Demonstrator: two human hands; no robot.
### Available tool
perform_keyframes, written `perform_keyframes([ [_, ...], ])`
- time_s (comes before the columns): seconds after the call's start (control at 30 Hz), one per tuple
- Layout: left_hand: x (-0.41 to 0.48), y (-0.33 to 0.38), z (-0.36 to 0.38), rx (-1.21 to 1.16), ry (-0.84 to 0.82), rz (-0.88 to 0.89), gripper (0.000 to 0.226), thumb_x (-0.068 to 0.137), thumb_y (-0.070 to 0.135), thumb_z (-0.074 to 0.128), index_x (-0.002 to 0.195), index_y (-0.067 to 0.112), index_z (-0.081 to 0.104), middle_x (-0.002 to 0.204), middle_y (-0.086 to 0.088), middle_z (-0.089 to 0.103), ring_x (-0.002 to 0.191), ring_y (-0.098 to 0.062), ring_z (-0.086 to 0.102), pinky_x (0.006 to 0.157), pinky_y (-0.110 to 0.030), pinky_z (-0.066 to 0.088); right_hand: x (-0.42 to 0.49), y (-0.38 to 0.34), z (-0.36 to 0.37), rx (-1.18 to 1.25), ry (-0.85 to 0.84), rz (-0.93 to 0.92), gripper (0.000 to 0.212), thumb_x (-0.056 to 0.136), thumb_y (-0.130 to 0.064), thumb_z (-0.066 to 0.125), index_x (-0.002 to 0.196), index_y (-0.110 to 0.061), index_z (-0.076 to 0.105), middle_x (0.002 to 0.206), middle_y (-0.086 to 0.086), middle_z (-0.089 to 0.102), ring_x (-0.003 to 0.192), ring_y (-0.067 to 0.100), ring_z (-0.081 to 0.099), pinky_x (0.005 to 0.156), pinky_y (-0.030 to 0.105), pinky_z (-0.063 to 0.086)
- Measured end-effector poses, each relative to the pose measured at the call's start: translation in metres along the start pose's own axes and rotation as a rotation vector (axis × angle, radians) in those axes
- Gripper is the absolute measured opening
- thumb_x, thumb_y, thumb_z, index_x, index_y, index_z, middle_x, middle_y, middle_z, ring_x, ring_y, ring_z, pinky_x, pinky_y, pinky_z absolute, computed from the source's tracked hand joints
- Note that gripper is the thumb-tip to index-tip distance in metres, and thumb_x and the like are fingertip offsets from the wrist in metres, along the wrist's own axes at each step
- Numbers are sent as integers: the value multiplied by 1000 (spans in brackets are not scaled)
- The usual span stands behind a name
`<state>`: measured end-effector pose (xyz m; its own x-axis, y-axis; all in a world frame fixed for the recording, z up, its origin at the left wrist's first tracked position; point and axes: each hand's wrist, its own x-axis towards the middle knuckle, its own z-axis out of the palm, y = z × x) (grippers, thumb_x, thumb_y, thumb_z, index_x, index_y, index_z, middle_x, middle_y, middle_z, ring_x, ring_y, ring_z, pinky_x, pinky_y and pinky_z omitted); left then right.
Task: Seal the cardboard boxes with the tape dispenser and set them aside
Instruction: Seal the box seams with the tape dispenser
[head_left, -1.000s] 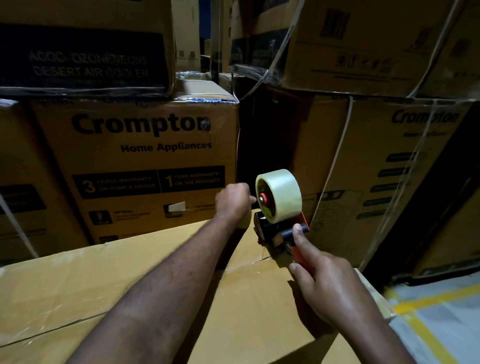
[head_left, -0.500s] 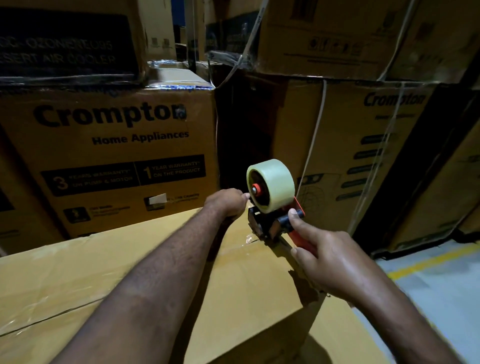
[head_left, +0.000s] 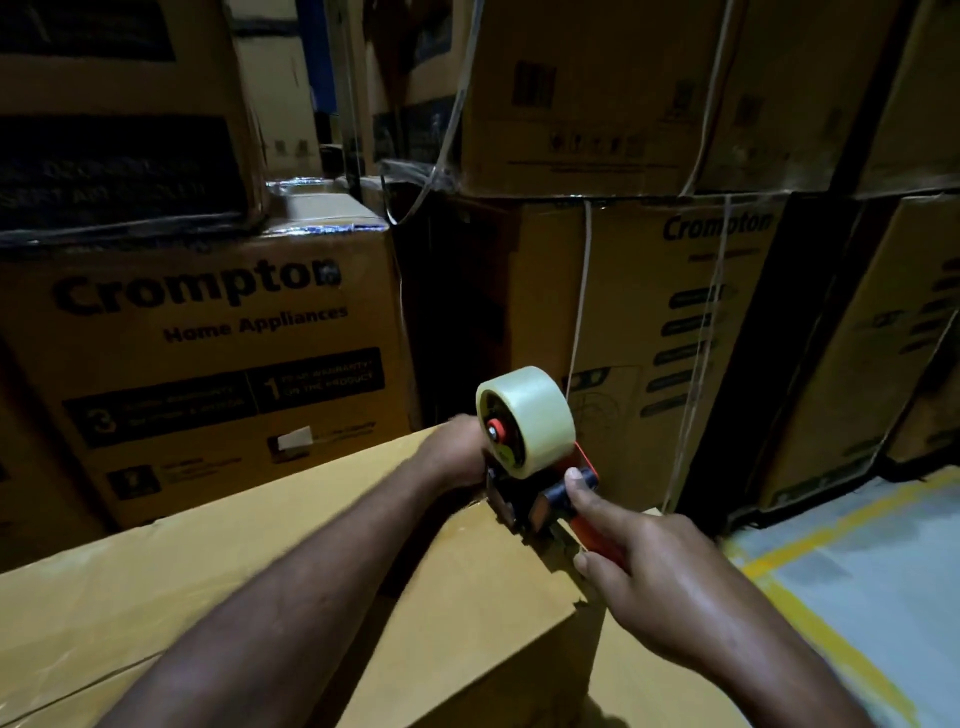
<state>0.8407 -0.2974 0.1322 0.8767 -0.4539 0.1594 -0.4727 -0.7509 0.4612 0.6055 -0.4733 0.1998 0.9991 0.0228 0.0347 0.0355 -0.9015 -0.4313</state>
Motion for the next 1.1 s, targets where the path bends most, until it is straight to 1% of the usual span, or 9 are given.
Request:
perform_keyframes([
  [0.13,4,4,8,79,-235,112,35,91,35,72,125,29,66,132,-1,62,129,-21,50,115,-54,35,1,3,3,11,-1,3,71,100,-44,53,146,-63,3,100,-13,52,78,3,58,70,19,53],
  [0.27,10,-3,14,288,-240,139,30,99,44,50,124,38,65,134,12,63,138,-14,43,124,-54,8,0,9,2,40,18,14,71,99,-44,54,147,-64,6,118,-8,57,80,3,58,64,17,49],
  [0.43,3,-8,6,171,-186,4,52,102,58,40,70,26,64,83,16,68,98,-1,59,125,-50,1,-23,22,-9,83,13,38,68,96,-48,57,142,-72,13,102,-11,57,70,6,58,62,25,52],
  [0.57,1,-14,2,126,-172,1,52,102,57,44,63,26,60,79,14,67,91,4,58,125,-52,3,-47,21,-7,105,43,19,68,96,-42,60,141,-70,18,80,-22,52,62,-10,55,55,13,43],
  [0.7,-3,-15,-3,102,-173,29,54,103,55,45,60,25,59,78,12,68,90,4,60,125,-53,3,-70,17,-2,115,72,34,68,96,-45,58,138,-74,12,86,-26,57,71,-23,51,61,9,43],
  [0.83,-9,-11,-7,108,-156,59,49,104,53,43,74,25,69,90,12,69,103,-5,59,125,-53,5,-83,16,5,140,87,62,71,95,-41,60,136,-73,12,93,-15,67,76,-13,57,64,14,47],
  [0.97,-31,19,-2,194,-37,287,37,104,47,47,112,25,75,131,7,64,129,-9,48,125,-53,8,-86,24,2,121,108,80,71,95,-42,61,137,-72,13,99,-17,69,74,-13,57,66,16,48],
  [1.03,-48,37,9,47,-151,414,32,105,40,47,117,25,73,129,8,66,124,-6,53,125,-47,3,-89,28,1,136,114,101,70,93,-42,63,135,-75,17,79,-15,66,67,-1,61,61,18,50],
  [1.1,-61,49,20,5,-304,451,35,108,34,41,121,21,71,128,7,67,123,-7,55,123,-41,-3,-91,34,1,164,121,116,71,92,-39,65,132,-77,21,80,-16,66,64,7,63,60,23,53],
])
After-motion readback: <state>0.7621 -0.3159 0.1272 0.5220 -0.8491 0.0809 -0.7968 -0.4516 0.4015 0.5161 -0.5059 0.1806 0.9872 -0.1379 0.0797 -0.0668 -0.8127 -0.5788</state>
